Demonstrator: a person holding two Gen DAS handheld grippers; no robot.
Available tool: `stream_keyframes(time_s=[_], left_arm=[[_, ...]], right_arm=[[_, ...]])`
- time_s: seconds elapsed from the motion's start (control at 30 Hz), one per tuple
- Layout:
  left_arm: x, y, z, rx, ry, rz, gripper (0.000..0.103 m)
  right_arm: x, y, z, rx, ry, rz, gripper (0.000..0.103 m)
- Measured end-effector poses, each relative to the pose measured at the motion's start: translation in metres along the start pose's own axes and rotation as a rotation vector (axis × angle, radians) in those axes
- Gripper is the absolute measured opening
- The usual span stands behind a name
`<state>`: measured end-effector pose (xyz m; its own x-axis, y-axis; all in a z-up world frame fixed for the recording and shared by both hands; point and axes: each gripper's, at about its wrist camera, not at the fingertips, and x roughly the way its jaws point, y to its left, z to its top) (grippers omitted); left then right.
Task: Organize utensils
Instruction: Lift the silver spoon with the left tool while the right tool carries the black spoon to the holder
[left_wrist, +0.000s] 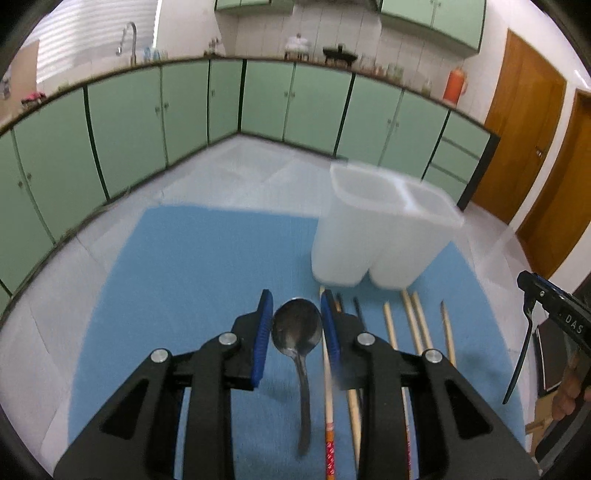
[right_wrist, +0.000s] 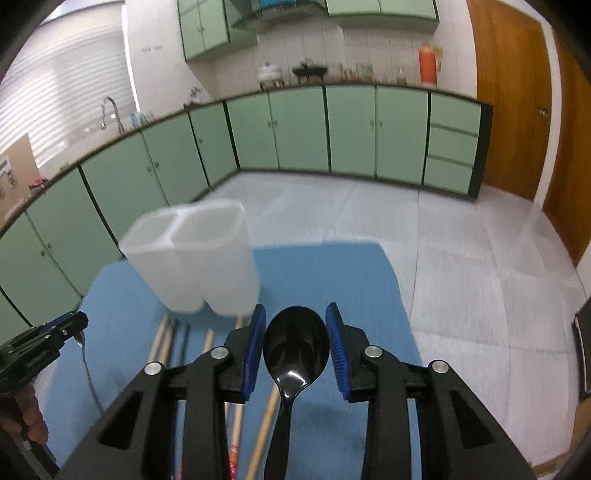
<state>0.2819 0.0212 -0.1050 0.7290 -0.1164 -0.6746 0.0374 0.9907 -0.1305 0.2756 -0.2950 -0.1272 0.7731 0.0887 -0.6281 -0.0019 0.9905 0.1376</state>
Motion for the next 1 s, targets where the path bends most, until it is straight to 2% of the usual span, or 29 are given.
stream_keyframes(time_s=[0.23, 0.43, 0.8, 1.0], left_arm=[[-0.023, -0.004, 0.031, 0.006, -0.110, -0.019, 0.025], [-0.031, -0.010, 0.063, -0.012, -0.190, -0.039, 0.025], [-0.037, -0.031, 0.119, -0.044, -0.334, -0.099, 0.025], [-0.015, -0.049, 0.138, -0.030, -0.368, -0.131, 0.025]], right_arm=[[-0.020, 0.015, 0.035, -0.019, -0.130, 0.017, 0.033], [-0.020, 0.032, 0.062, -0.020, -0.227, 0.030, 0.033], [0.003, 0.061, 0.113, -0.019, -0.387, 0.039, 0.033], [0.031, 0.075, 0.135, -0.047, -0.441, 0.029, 0.033]])
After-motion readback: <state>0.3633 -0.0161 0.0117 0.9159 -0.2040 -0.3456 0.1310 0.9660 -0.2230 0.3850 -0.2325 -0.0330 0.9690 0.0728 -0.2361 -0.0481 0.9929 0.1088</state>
